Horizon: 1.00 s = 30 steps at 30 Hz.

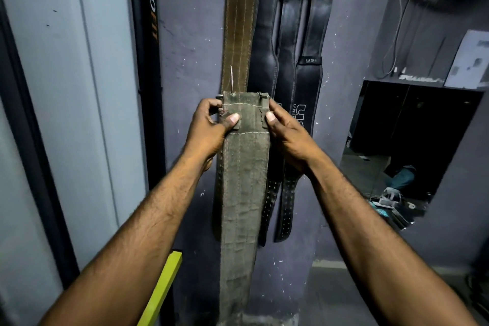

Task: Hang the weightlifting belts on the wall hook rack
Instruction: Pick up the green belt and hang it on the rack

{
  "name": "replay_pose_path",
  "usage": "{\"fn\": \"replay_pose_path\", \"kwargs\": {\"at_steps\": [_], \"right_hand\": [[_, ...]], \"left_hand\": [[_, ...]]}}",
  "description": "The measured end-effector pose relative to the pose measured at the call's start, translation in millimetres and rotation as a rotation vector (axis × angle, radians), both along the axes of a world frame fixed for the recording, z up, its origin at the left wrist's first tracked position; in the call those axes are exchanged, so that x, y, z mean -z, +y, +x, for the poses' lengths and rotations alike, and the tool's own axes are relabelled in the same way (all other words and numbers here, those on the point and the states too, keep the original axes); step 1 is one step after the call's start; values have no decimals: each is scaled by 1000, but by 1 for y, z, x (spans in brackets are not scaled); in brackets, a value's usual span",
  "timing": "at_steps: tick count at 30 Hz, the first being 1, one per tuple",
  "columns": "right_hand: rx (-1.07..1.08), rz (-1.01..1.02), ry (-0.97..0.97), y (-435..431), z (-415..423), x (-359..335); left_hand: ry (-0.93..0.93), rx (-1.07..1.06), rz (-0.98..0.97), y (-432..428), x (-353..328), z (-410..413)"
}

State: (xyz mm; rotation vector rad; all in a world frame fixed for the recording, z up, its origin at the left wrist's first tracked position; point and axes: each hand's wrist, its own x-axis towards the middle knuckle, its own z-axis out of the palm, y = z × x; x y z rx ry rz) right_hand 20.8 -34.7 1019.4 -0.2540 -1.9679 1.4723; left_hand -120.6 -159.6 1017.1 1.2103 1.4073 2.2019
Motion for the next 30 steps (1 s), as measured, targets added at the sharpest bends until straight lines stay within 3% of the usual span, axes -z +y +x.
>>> {"fn": "replay_pose_path", "kwargs": {"at_steps": [5,14,20,24,30], "right_hand": [[-19,43,8,15,-13,-9],[-92,125,44,98,-71,-26],[-139,225,116,170,-122,-67],[-171,309,190,196,-151,-114],[134,696,383,204,-190,-199]], "left_hand": [[-66,-12,-29,17,-2,-26],[110,-146,-6,92,-10,-82],[234,-281,45,144,-59,-115],[228,-241,175,169,-101,-140],[329,-242,365,199,-185,-175]]}}
